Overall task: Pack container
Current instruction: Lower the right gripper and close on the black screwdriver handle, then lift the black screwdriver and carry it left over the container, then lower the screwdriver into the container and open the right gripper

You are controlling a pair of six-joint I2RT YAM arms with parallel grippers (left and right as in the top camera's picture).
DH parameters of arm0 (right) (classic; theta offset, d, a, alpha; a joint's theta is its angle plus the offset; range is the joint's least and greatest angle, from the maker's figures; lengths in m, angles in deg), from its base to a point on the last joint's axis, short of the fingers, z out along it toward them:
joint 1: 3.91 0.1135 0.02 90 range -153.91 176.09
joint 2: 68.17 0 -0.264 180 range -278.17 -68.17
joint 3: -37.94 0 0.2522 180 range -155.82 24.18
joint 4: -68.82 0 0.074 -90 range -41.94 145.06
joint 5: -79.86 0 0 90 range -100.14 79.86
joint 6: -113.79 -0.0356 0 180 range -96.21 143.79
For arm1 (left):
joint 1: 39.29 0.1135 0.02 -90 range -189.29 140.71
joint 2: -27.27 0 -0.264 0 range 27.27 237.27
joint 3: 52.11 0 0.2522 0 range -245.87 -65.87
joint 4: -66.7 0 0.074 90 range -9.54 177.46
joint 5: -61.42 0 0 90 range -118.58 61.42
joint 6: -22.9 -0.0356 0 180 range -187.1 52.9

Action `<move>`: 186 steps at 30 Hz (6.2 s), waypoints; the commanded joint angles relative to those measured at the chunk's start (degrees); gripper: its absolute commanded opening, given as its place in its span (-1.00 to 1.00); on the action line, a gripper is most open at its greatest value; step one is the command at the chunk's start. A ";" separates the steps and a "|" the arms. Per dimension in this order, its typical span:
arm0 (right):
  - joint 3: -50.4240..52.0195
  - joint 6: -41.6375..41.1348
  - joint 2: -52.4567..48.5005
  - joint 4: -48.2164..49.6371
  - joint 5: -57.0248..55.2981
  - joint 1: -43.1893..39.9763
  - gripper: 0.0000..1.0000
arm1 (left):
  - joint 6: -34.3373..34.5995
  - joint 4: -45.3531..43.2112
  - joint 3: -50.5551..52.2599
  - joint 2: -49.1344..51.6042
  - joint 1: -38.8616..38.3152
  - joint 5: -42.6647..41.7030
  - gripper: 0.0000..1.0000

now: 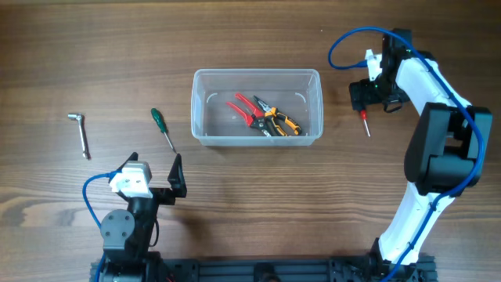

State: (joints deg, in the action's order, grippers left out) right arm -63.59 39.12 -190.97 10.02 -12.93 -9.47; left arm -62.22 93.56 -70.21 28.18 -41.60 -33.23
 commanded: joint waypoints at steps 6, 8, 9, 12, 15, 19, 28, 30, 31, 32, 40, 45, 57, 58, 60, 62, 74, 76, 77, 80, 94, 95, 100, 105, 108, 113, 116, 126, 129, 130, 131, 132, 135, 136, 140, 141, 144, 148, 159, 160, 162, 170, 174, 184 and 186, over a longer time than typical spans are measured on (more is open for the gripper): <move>-0.90 8.98 -1.51 -0.52 6.03 -0.02 0.99 | 0.31 -0.22 0.37 -0.09 -0.33 -1.09 1.00; -0.90 9.84 -1.49 -0.37 6.05 -0.02 0.99 | 0.31 -0.22 0.37 -0.09 -0.33 -1.09 1.00; -0.90 10.23 -1.51 -0.35 6.01 -0.02 0.99 | 0.31 -0.22 0.37 -0.09 -0.33 -1.09 0.99; -0.90 10.34 -1.49 0.26 5.77 -0.02 0.99 | 0.31 -0.22 0.37 -0.09 -0.33 -1.09 0.99; -0.90 10.36 -1.51 0.81 5.60 -0.02 0.97 | 0.31 -0.22 0.37 -0.09 -0.33 -1.09 1.00; -0.90 10.27 -1.51 0.68 5.62 -0.02 0.90 | 0.31 -0.22 0.37 -0.09 -0.33 -1.09 1.00; -0.90 10.01 -1.49 0.39 5.66 0.02 0.16 | 0.31 -0.22 0.37 -0.09 -0.33 -1.07 1.00; -0.90 10.01 -1.49 0.15 5.77 0.11 0.11 | 0.31 -0.22 0.37 -0.09 -0.33 -1.09 0.99; -0.90 10.01 -1.51 0.09 5.86 0.15 0.04 | 0.31 -0.22 0.37 -0.09 -0.33 -1.09 1.00; -0.90 9.99 -1.51 0.02 5.84 0.28 -0.02 | 0.31 -0.22 0.37 -0.09 -0.33 -1.09 0.99; -0.90 9.64 -1.51 0.04 5.86 0.96 -0.22 | 0.31 -0.22 0.37 -0.09 -0.33 -1.09 0.99; -0.90 8.55 -1.49 0.07 6.71 1.05 -0.23 | 0.31 -0.22 0.37 -0.09 -0.33 -1.09 1.00; -0.87 7.21 -1.51 -1.95 6.51 1.05 -0.14 | 0.31 -0.22 0.37 -0.09 -0.33 -1.09 1.00; -0.87 7.17 -1.51 -2.25 5.88 1.05 -0.15 | 0.31 -0.22 0.37 -0.09 -0.33 -1.09 0.99; -0.87 7.17 -1.51 -2.82 5.40 1.05 -0.15 | 0.31 -0.22 0.37 -0.09 -0.33 -1.09 1.00; -0.87 7.17 -1.51 -3.08 5.40 1.05 -0.17 | 0.31 -0.22 0.37 -0.09 -0.33 -1.09 0.99; -0.87 7.10 -1.51 -2.34 5.40 1.05 -0.38 | 0.31 -0.22 0.37 -0.09 -0.33 -1.09 0.99; -0.87 7.06 -1.51 -2.40 5.38 1.05 -0.41 | 0.31 -0.22 0.37 -0.09 -0.33 -1.09 1.00; -0.87 7.04 -1.51 -2.38 5.38 1.05 -0.42 | 0.31 -0.22 0.37 -0.09 -0.33 -1.09 1.00; -0.87 6.93 -1.51 -2.54 5.29 1.05 -0.50 | 0.31 -0.22 0.37 -0.09 -0.33 -1.09 0.99; -0.87 6.99 -1.51 -2.47 3.67 1.05 -0.72 | 0.31 -0.22 0.37 -0.09 -0.33 -1.09 1.00; -0.90 6.95 -1.51 -2.36 3.65 1.05 -0.74 | 0.31 -0.22 0.37 -0.09 -0.33 -1.09 1.00; -1.31 5.62 -1.49 -2.08 3.65 1.05 -0.90 | 0.31 -0.22 0.37 -0.09 -0.33 -1.09 0.99; -5.81 5.27 -1.49 -4.13 3.67 1.05 -0.92 | 0.31 -0.22 0.37 -0.09 -0.33 -1.09 0.99; -11.80 5.27 -1.38 -7.04 4.11 1.05 -0.92 | 0.31 -0.22 0.37 -0.09 -0.33 -1.09 0.99; -22.49 5.64 -1.27 -14.05 9.18 1.46 -0.92 | 0.33 -0.22 0.37 -0.09 -0.33 -1.07 0.99; -28.87 7.82 -0.70 -18.58 12.39 3.10 -0.92 | 0.31 -0.22 0.37 -0.09 -0.33 -1.09 0.99; -33.38 15.82 8.22 -24.13 13.97 18.36 -0.92 | 0.31 -0.22 0.37 -0.09 -0.33 -1.09 0.99; -33.38 17.42 9.55 -24.87 12.94 23.41 -0.92 | 0.31 -0.22 0.37 -0.09 -0.33 -1.09 1.00; -33.38 17.51 9.57 -24.90 12.96 24.70 -0.92 | 0.31 -0.22 0.37 -0.09 -0.33 -1.09 0.99; -33.35 17.53 9.57 -25.14 12.94 26.64 -0.92 | 0.31 -0.22 0.37 -0.09 -0.33 -1.09 0.99; -33.31 17.53 9.55 -25.35 12.94 28.26 -0.91 | 0.31 -0.22 0.37 -0.09 -0.33 -1.09 0.99; -33.24 17.68 9.55 -25.79 12.94 32.52 -0.92 | 0.31 -0.22 0.37 -0.09 -0.33 -1.09 0.99; -33.24 17.66 9.55 -25.73 12.94 33.97 -0.91 | 0.31 -0.22 0.37 -0.09 -0.33 -1.09 0.99; -33.24 17.73 9.09 -24.55 12.87 38.60 -0.90 | 0.31 -0.22 0.37 -0.09 -0.33 -1.09 1.00; -33.22 17.66 8.72 -24.26 12.46 39.36 -0.90 | 0.31 -0.22 0.37 -0.09 -0.33 -1.09 0.99; -31.71 17.38 7.34 -23.28 11.61 40.00 -0.91 | 0.31 -0.22 0.37 -0.09 -0.33 -1.09 0.99; -29.97 17.27 5.35 -21.09 11.61 39.67 -0.91 | 0.31 -0.22 0.37 -0.09 -0.33 -1.09 1.00; -29.94 17.27 -2.36 -18.78 11.58 39.67 -0.91 | 0.31 -0.22 0.37 -0.09 -0.33 -1.09 0.99; -29.92 17.29 -2.71 -18.69 11.54 39.65 -0.91 | 0.31 -0.22 0.37 -0.09 -0.33 -1.09 0.99; -29.90 17.27 -3.63 -18.36 11.58 39.60 -0.90 | 0.31 -0.22 0.37 -0.09 -0.33 -1.09 0.99; -29.88 15.26 -9.92 -18.05 11.63 38.97 -0.91 | 0.31 -0.22 0.37 -0.09 -0.33 -1.09 1.00; -29.86 14.45 -10.62 -17.31 11.82 38.16 -0.90 | 0.31 -0.22 0.37 -0.09 -0.33 -1.09 0.99; -29.86 12.92 -10.88 -17.03 11.89 36.04 -0.90 | 0.31 -0.22 0.37 -0.09 -0.33 -1.09 1.00; -29.86 12.94 -10.88 -17.14 12.57 36.02 -0.90 | 0.31 -0.22 0.37 -0.09 -0.33 -1.09 1.00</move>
State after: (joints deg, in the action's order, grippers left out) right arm -93.60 53.20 -200.74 -7.20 -1.19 26.75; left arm -62.22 93.56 -70.21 28.18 -41.60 -33.23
